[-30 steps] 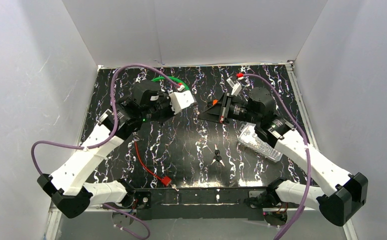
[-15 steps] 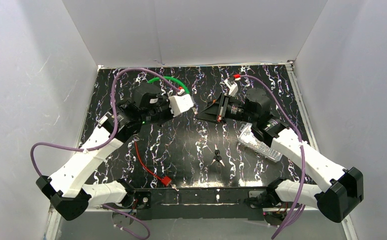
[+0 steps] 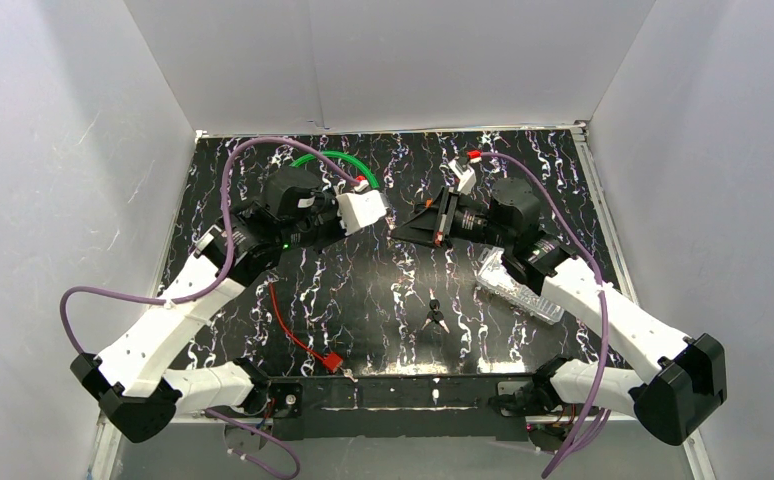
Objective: Unlock with the key
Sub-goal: Unlock the lock.
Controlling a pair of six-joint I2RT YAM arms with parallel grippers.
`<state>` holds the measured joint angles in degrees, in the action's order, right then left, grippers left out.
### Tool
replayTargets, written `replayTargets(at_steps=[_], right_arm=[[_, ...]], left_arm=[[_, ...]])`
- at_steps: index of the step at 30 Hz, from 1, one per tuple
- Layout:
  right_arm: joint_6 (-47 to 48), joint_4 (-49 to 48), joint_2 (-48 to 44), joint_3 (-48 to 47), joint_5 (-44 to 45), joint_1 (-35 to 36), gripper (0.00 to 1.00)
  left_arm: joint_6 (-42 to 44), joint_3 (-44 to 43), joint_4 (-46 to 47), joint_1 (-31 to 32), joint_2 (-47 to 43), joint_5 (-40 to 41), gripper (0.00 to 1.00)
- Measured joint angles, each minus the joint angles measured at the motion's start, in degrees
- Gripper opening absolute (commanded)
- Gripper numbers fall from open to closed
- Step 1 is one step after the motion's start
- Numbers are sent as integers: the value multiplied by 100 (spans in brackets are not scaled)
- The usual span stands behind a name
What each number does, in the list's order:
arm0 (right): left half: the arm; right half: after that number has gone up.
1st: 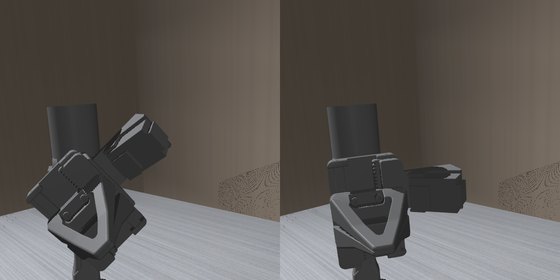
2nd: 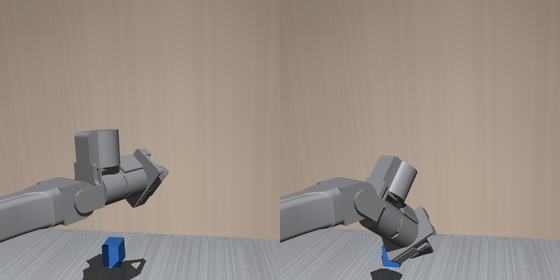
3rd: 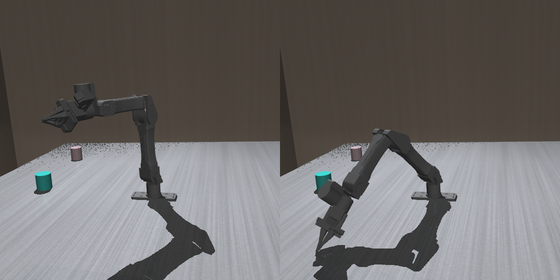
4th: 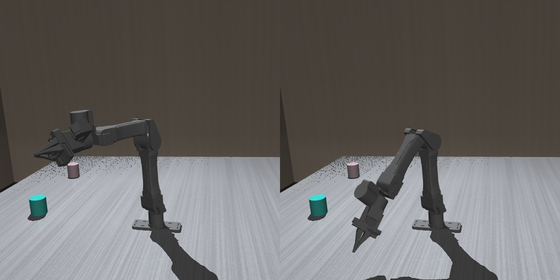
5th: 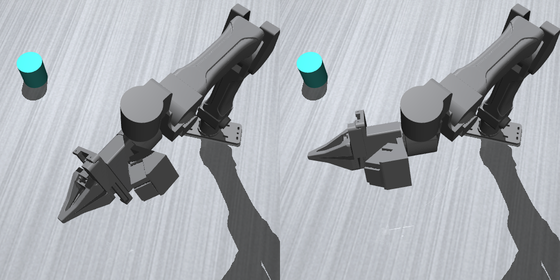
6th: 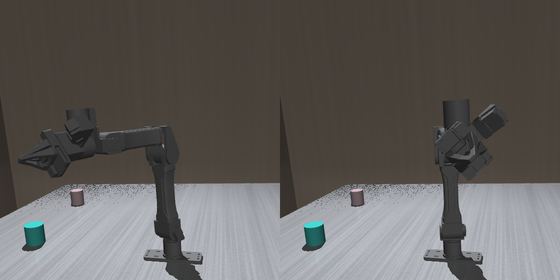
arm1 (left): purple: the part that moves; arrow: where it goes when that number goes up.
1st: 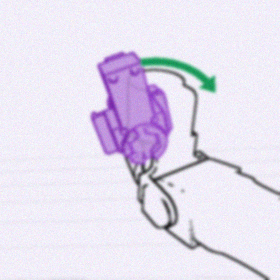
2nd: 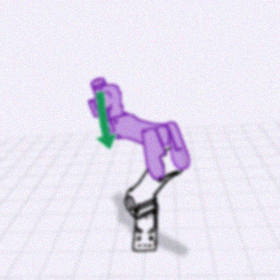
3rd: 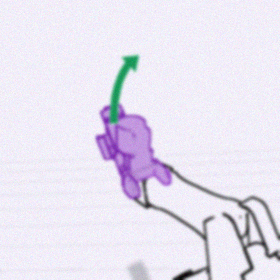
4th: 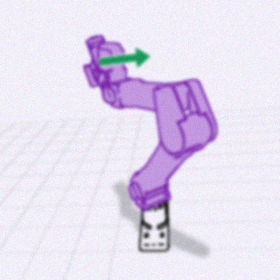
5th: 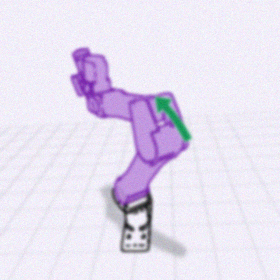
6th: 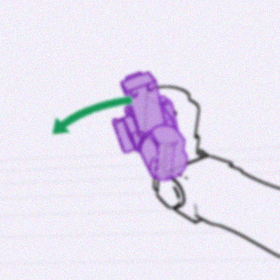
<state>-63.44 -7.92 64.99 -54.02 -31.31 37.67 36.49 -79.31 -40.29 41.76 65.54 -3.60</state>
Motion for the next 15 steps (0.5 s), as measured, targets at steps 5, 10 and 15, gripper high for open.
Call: replayTargets(at_steps=[5, 10, 15], right_arm=[[-69, -21, 32, 37, 0, -48, 1], [-118, -94, 97, 59, -4, -55, 1], [-136, -132, 111, 59, -28, -59, 1]], left_arm=[[20, 0, 0, 0, -30, 0, 0], [48, 0, 0, 0, -52, 0, 0], [61, 0, 0, 0, -53, -2, 0]])
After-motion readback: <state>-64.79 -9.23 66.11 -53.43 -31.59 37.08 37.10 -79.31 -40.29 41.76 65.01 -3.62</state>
